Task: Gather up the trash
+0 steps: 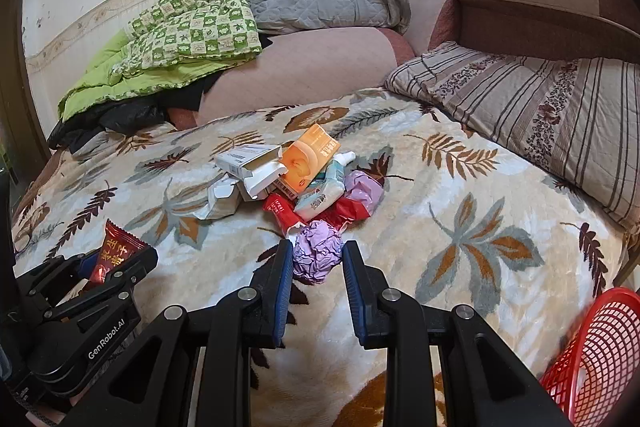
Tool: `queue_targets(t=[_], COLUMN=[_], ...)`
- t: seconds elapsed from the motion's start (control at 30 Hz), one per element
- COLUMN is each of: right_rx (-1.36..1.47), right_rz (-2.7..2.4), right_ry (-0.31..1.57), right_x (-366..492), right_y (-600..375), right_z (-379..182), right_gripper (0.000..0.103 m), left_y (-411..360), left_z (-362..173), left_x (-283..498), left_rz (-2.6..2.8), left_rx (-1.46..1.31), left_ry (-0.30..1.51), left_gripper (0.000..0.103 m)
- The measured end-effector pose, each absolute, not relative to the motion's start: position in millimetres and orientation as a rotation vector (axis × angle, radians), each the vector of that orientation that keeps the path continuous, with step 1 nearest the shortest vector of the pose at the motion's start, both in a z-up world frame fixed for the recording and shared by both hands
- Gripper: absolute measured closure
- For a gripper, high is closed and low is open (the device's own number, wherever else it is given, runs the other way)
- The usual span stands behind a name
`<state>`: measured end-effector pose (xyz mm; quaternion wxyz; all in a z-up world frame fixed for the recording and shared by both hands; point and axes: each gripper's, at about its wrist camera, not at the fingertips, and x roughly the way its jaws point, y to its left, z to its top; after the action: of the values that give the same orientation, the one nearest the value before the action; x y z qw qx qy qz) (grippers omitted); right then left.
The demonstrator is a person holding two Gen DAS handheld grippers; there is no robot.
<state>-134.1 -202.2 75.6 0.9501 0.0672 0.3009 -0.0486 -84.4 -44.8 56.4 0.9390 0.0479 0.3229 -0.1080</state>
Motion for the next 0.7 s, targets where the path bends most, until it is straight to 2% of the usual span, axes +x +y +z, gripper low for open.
queue_targets(t=[0.37,0.7], right_rx=[0.159,0.407], right_rz=[-0.098,-0.114], right_ry=[0.612,0.596], right_x=[-134,-171], right_y=[-206,-272], right_z=[74,89], right_gripper=[0.076,0.076], left_y=[-51,-72], left_z=[52,56], left_x=[-86,-102], left_rz=[-0.252,-0.467], left_rx=[0.096,0.121], left_ry=[0.669,0.685], left_gripper=[0.068,0.068])
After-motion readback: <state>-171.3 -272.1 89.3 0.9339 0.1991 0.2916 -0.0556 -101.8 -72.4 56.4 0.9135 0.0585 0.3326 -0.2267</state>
